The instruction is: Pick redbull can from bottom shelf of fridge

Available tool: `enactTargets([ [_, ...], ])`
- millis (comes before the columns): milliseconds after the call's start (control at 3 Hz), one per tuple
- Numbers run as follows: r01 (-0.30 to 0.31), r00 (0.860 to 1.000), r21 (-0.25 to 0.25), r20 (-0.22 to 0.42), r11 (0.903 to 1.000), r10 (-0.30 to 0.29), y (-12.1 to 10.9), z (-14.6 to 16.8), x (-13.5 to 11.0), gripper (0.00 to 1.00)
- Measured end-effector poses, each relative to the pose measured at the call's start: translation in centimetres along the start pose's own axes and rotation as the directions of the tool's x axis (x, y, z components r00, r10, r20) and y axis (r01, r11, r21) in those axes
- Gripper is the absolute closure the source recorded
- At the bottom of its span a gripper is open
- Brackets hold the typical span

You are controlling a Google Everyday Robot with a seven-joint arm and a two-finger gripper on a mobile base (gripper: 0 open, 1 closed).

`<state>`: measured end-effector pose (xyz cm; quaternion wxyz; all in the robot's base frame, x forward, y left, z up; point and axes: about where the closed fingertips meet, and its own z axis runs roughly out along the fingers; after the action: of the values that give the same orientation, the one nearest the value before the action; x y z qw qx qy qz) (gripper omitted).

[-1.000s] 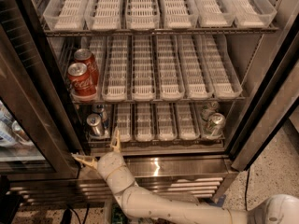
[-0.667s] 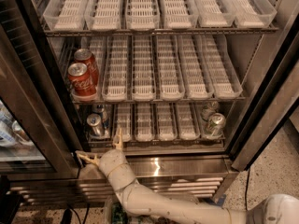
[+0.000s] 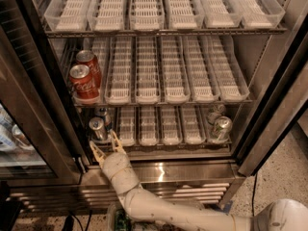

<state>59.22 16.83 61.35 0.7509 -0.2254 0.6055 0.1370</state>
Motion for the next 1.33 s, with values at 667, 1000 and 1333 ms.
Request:
enactTargets([
  [667,0.004,1.0,0.023,0.011,0.9997,-0.004,-0.03,0.3,0.11,0.54],
  [1000,-0.003,1.0,0.03,0.018,0.9995,0.002,0.25,0.52,0.07,0.46],
  [1333,-0.014,1.0,0.04,0.027,0.9991,0.013,0.77,0.78,-0.02,0.42],
])
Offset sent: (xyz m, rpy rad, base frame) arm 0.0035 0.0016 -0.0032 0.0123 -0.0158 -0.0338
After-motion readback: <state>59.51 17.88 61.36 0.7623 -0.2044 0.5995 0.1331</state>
